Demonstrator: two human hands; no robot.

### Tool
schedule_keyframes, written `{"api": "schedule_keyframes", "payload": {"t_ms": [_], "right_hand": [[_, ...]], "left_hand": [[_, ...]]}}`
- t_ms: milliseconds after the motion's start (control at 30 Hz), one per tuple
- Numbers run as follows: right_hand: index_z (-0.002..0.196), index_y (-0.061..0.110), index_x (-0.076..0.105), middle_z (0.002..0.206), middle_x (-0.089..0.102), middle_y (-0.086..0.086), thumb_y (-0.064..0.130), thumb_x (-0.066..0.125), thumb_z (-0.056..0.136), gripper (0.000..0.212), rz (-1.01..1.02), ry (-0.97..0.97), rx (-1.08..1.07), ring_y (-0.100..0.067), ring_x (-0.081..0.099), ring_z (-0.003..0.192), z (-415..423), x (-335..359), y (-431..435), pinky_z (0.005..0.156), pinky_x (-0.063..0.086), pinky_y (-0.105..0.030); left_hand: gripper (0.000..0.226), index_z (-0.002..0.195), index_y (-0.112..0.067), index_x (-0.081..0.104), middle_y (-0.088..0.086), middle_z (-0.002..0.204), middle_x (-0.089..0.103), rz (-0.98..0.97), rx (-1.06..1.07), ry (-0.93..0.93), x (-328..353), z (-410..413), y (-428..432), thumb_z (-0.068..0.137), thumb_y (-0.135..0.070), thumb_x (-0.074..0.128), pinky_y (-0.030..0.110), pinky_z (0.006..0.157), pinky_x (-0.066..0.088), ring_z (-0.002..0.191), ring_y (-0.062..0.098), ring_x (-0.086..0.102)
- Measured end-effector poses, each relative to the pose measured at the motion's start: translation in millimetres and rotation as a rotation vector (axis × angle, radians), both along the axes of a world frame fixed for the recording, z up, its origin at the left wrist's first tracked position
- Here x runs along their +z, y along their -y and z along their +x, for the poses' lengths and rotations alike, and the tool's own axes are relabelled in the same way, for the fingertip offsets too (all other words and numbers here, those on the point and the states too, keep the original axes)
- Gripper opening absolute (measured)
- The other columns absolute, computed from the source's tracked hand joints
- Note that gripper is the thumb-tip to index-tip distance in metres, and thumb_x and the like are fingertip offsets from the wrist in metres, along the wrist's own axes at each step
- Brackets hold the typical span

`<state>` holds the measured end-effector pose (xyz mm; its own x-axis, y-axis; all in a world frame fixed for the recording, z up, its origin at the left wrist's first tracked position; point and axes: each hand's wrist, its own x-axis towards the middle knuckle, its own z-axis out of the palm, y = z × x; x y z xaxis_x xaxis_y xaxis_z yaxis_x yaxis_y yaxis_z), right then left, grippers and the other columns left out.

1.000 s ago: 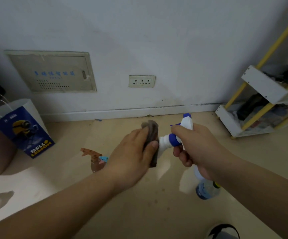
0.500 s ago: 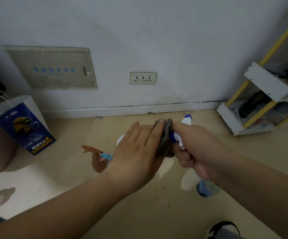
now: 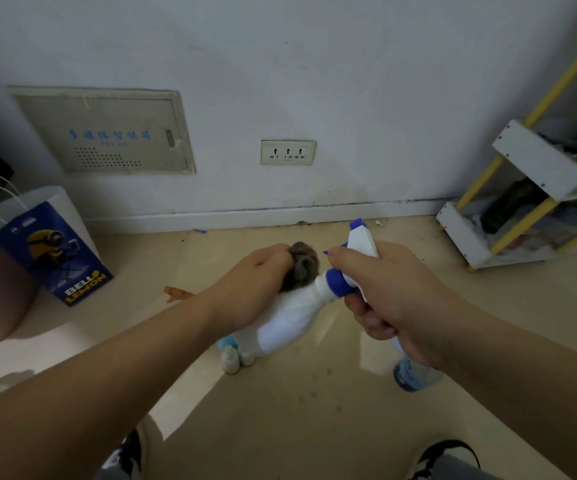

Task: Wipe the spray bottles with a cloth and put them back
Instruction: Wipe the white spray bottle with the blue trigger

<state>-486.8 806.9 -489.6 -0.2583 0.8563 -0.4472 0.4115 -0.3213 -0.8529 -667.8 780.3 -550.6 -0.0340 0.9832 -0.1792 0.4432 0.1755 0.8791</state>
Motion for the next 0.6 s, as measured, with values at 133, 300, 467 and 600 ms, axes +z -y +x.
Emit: {"api": "schedule_keyframes", "payload": {"t_ms": [133, 300, 467, 600], "right_hand": [[0.082, 0.013, 0.047, 0.053, 0.043, -0.003, 0.027, 0.056, 0.098, 0.023, -0.062, -0.020, -0.038, -0.012, 0.029, 0.037, 4, -2, -6, 0.040, 0.024, -0.018], [0.067, 0.018, 0.032, 0.044, 0.030, 0.002, 0.011, 0.048, 0.096, 0.034, -0.150, -0.142, -0.128, -0.011, 0.021, 0.033, 6, 1, -14, 0.038, 0.020, -0.016], [0.071, 0.017, 0.033, 0.040, 0.033, 0.004, 0.018, 0.052, 0.094, 0.030, -0.112, -0.087, -0.088, -0.011, 0.024, 0.030, 2, -2, -15, 0.036, 0.024, -0.016], [0.075, 0.012, 0.042, 0.042, 0.035, 0.002, 0.020, 0.054, 0.094, 0.024, -0.061, -0.063, -0.109, -0.012, 0.025, 0.032, 6, -3, -17, 0.037, 0.024, -0.019]], "left_hand": [[0.030, 0.118, -0.028, 0.052, -0.006, 0.099, 0.064, 0.337, -0.006, -0.299, 11, 44, 31, 0.093, -0.034, 0.037, 0.043, 0.081, 0.051, 0.089, 0.017, 0.058], [0.055, 0.153, -0.004, 0.041, 0.011, 0.149, 0.051, 0.611, -0.140, -0.618, -14, 46, 47, 0.102, -0.024, 0.049, 0.049, 0.121, 0.028, 0.139, 0.027, 0.047], [0.033, 0.127, -0.029, 0.056, -0.008, 0.108, 0.063, 0.480, -0.037, -0.289, -8, 6, 17, 0.097, -0.029, 0.041, 0.037, 0.089, 0.048, 0.095, 0.012, 0.056], [0.029, 0.096, -0.025, 0.065, 0.004, 0.097, 0.065, -0.129, 0.490, 0.337, -20, 0, 5, 0.104, -0.033, 0.039, 0.036, 0.076, 0.044, 0.089, 0.023, 0.058]]}}
